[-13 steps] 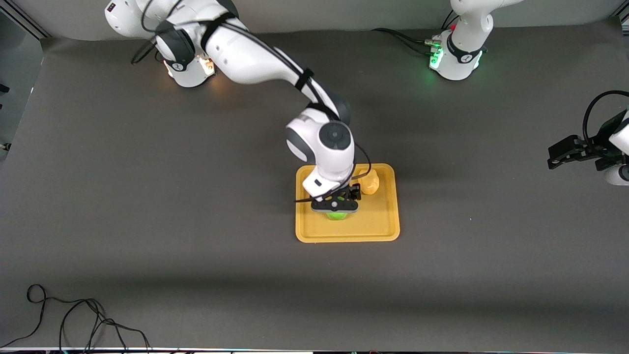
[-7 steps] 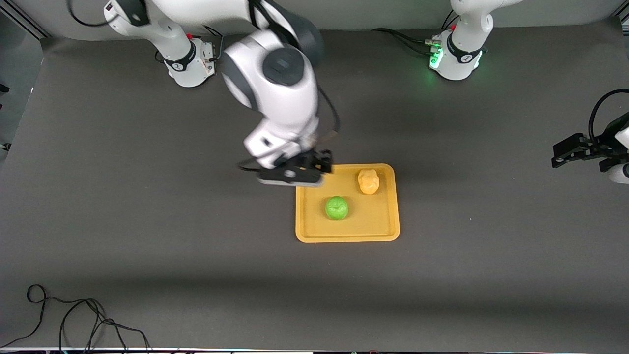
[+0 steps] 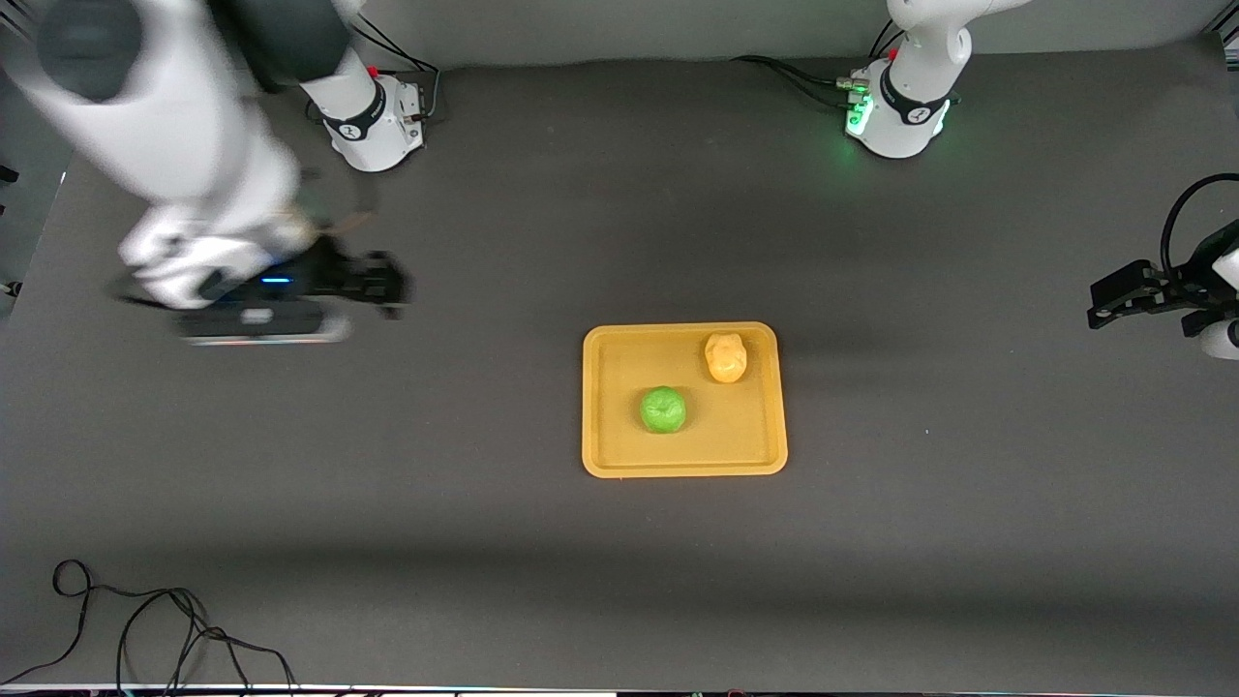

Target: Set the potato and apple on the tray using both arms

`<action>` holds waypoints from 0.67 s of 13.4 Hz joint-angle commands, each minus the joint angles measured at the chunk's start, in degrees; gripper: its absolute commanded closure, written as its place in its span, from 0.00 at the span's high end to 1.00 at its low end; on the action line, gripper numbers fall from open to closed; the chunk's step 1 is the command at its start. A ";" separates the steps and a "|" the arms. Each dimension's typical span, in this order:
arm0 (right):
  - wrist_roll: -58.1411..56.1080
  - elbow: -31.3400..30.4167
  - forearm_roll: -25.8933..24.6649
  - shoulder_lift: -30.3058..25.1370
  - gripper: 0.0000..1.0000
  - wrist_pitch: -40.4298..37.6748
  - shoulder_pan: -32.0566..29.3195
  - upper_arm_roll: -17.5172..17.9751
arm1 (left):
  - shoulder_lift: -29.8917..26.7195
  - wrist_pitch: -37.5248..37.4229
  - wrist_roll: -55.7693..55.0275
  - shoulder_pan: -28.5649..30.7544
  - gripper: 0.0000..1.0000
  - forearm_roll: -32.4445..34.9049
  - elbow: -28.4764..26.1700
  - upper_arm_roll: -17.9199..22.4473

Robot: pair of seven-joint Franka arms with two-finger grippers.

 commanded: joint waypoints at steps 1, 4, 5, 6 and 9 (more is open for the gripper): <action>-7.97 -10.85 0.20 -8.60 1.00 3.03 -7.47 1.18 | -1.49 0.33 0.00 0.12 0.98 -0.05 -1.58 0.27; -14.30 -13.59 0.20 -10.72 1.00 3.12 -15.30 1.27 | -0.96 1.12 -0.79 1.17 0.98 0.04 -1.50 0.28; -15.28 -14.37 0.28 -11.59 1.00 3.30 -17.67 1.27 | -1.05 1.20 -1.49 1.17 0.98 0.04 -1.50 0.19; -16.33 -14.82 0.28 -11.95 1.00 3.30 -20.13 2.58 | -1.22 1.29 -2.02 1.17 0.98 0.04 -1.58 0.19; -16.96 -14.30 -0.33 -12.30 1.00 3.04 -31.22 12.42 | -1.49 1.03 -4.83 0.47 0.98 -0.58 -2.02 0.01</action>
